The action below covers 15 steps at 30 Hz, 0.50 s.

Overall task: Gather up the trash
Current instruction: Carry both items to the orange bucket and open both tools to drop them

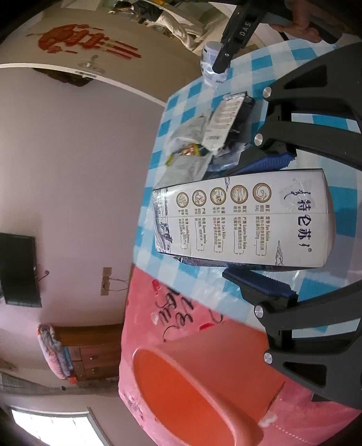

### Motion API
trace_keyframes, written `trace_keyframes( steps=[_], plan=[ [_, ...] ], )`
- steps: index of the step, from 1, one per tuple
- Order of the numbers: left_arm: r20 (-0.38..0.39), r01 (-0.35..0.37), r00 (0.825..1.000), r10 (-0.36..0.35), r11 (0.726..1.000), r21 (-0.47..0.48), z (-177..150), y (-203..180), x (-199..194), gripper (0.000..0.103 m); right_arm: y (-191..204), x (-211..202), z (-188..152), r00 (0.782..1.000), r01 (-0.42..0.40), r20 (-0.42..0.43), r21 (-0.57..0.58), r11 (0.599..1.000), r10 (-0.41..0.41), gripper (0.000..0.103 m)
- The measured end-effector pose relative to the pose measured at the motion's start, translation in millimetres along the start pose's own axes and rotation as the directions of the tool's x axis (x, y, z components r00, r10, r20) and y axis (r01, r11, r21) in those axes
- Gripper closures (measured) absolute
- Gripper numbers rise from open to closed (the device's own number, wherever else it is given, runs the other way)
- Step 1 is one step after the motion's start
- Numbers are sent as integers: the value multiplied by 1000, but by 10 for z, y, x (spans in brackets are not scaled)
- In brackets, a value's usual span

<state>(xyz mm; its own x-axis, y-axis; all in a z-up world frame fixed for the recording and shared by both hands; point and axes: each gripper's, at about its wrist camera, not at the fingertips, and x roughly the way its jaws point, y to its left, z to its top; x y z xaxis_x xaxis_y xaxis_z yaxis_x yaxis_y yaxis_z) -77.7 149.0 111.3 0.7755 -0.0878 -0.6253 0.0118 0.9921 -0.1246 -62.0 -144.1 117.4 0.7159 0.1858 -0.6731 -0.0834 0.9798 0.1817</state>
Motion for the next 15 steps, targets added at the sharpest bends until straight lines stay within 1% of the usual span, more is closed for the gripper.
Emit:
trace_keyframes(
  steps=[3, 4, 8, 10, 11, 13, 15],
  plan=[
    [39, -18, 999, 19, 999, -27, 85, 151, -142, 40, 332, -55, 125, 997, -80, 8, -47, 996, 81, 65],
    [49, -24, 998, 25, 999, -35, 114, 196, -183, 40, 497, -72, 189, 993, -114, 11, -74, 991, 115, 65],
    [102, -69, 992, 78, 994, -86, 230, 492, -399, 40, 1040, -86, 399, 972, -233, 4, -151, 961, 236, 65],
    [122, -102, 986, 117, 988, -119, 275, 690, -498, 40, 1322, -62, 504, 954, -296, -9, -185, 937, 299, 65],
    [129, -120, 982, 138, 983, -136, 293, 787, -536, 40, 1534, -35, 570, 939, -340, -21, -207, 917, 343, 65],
    [133, -158, 974, 182, 972, -173, 320, 1022, -596, 39, 1799, 13, 635, 919, -391, -40, -232, 891, 393, 65],
    [125, -201, 965, 229, 959, -202, 340, 1240, -602, 39, 2133, 88, 707, 889, -453, -66, -264, 851, 453, 65]
  ],
)
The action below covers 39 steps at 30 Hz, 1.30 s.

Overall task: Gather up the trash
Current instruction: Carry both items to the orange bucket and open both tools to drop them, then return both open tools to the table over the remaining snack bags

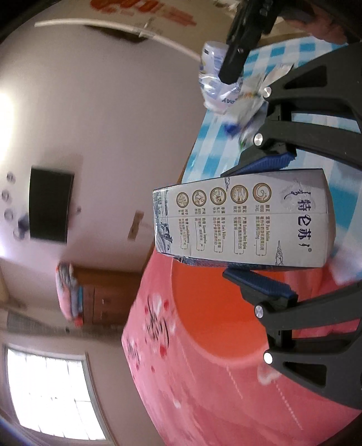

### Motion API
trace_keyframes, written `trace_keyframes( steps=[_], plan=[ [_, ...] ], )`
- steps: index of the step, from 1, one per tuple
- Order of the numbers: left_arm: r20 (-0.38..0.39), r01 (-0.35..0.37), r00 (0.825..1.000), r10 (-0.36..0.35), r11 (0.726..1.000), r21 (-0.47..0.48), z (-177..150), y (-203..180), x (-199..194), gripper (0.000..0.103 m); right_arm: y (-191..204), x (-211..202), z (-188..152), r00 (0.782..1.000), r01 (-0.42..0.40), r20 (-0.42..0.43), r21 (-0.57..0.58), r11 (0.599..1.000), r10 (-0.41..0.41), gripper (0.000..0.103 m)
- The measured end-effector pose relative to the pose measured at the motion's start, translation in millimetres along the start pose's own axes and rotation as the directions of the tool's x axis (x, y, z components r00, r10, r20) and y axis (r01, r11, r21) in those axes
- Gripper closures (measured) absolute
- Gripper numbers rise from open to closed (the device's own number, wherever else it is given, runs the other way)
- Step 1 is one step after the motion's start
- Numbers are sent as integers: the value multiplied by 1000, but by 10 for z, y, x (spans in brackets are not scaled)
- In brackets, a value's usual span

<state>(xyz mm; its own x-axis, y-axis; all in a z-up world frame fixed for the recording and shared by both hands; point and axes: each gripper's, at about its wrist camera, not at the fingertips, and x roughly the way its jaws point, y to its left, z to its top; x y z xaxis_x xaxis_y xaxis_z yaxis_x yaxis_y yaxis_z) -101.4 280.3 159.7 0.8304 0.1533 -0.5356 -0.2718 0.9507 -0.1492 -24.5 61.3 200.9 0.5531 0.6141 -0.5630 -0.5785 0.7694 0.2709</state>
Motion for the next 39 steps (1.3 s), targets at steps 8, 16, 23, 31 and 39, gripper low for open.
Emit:
trace_keyframes(
  steps=[8, 16, 23, 31, 39],
  plan=[
    [-44, -103, 994, 100, 992, -70, 78, 524, 303, 39, 698, 836, 376, 978, -202, -70, -57, 978, 198, 65],
    [-107, -122, 988, 111, 988, -97, 23, 714, 512, 28, 769, 1373, 419, 954, -271, -128, 24, 962, 272, 29],
    [-62, -132, 990, 128, 988, -75, -30, 664, 446, 14, 467, 1036, 301, 976, -213, -34, 76, 974, 216, 13],
    [25, -132, 991, 132, 991, 3, -21, 428, 276, 10, 90, 652, 5, 996, -54, 82, 104, 993, 46, 7],
    [70, -39, 997, 37, 999, 29, -86, 140, 72, 10, -189, 284, -295, 980, 94, 165, 111, 989, -112, 5]
  ],
)
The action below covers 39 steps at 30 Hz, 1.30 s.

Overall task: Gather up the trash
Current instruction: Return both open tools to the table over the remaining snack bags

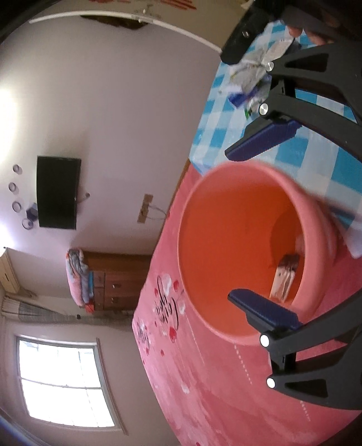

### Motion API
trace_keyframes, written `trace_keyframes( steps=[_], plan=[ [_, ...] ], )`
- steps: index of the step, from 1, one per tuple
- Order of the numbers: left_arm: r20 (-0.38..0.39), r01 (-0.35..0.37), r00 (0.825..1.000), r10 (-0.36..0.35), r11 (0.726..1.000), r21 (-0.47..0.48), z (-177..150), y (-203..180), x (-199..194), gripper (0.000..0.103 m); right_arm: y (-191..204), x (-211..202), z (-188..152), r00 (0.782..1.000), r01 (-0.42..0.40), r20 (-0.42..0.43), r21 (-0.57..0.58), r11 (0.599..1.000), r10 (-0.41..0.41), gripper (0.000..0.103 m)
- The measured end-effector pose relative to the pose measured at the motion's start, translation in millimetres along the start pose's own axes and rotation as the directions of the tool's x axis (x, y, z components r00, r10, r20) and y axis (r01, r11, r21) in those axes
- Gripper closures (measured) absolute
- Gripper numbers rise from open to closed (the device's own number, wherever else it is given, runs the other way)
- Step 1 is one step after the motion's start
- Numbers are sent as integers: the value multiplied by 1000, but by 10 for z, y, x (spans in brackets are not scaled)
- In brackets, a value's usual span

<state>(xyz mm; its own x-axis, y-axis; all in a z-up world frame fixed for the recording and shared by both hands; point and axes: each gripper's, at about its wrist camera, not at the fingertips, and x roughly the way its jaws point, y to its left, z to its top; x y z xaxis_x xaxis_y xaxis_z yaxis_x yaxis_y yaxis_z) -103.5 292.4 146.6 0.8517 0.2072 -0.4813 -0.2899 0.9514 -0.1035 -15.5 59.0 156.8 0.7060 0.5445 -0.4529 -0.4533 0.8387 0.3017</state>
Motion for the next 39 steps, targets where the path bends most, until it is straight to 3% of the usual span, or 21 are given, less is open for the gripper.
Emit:
trace_keyframes(
  steps=[10, 18, 33, 39],
  plan=[
    [-20, 35, 999, -34, 998, 43, -152, -453, -60, 10, -469, -410, -206, 985, 156, 70, 46, 987, -159, 5],
    [-39, 91, 995, -88, 994, 60, -286, -741, -46, 10, -726, -601, -317, 971, 215, 93, 80, 973, -222, 5],
    [-105, 132, 987, -118, 982, 137, -451, -1214, 67, 10, -1113, -765, -480, 938, 322, 100, 110, 940, -333, 5],
    [-135, 155, 981, -136, 978, 141, -511, -1366, 117, 10, -1315, -814, -529, 936, 327, 87, 136, 935, -340, 5]
  ],
)
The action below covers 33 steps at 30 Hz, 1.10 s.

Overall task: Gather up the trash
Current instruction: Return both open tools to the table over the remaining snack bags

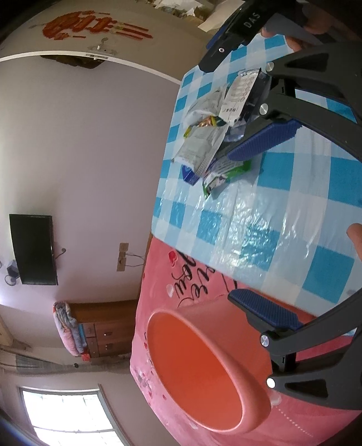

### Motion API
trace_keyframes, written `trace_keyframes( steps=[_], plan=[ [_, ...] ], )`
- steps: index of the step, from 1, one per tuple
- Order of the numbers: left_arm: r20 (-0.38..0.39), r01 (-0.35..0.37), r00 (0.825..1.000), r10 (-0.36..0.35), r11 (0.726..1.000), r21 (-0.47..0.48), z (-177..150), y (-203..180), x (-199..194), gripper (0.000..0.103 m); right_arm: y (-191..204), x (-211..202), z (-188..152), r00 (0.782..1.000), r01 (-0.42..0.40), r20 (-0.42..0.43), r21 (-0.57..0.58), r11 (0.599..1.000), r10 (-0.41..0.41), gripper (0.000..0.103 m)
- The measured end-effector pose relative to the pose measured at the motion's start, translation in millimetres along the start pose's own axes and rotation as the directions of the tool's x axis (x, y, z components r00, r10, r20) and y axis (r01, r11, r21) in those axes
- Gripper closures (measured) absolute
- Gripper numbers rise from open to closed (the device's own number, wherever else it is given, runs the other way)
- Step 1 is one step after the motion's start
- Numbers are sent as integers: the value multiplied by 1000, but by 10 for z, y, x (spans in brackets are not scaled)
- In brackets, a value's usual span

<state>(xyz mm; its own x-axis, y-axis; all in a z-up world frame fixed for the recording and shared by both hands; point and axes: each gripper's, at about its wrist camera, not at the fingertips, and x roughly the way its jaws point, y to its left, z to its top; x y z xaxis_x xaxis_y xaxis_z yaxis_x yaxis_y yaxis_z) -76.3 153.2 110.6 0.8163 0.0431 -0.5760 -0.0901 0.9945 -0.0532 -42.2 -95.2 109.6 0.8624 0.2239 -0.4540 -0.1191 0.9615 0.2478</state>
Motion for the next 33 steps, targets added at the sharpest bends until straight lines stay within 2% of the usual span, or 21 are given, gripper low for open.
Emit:
trace_keyframes(
  steps=[9, 20, 27, 33],
  plan=[
    [-37, 29, 999, -28, 999, 40, -76, -234, 81, 10, -213, 10, -57, 999, 50, 8, -19, 999, -50, 5],
    [-65, 65, 996, -60, 995, 70, -113, -455, 170, 10, -495, 119, -128, 996, 82, -40, 19, 996, -81, 5],
    [-72, 95, 994, -88, 990, 100, -86, -586, 218, 10, -714, 200, -158, 993, 75, -96, 79, 994, -67, 5],
    [-106, 137, 987, -118, 972, 190, 6, -825, 348, 10, -976, 252, -183, 988, 93, -137, 135, 987, -74, 5]
  ],
)
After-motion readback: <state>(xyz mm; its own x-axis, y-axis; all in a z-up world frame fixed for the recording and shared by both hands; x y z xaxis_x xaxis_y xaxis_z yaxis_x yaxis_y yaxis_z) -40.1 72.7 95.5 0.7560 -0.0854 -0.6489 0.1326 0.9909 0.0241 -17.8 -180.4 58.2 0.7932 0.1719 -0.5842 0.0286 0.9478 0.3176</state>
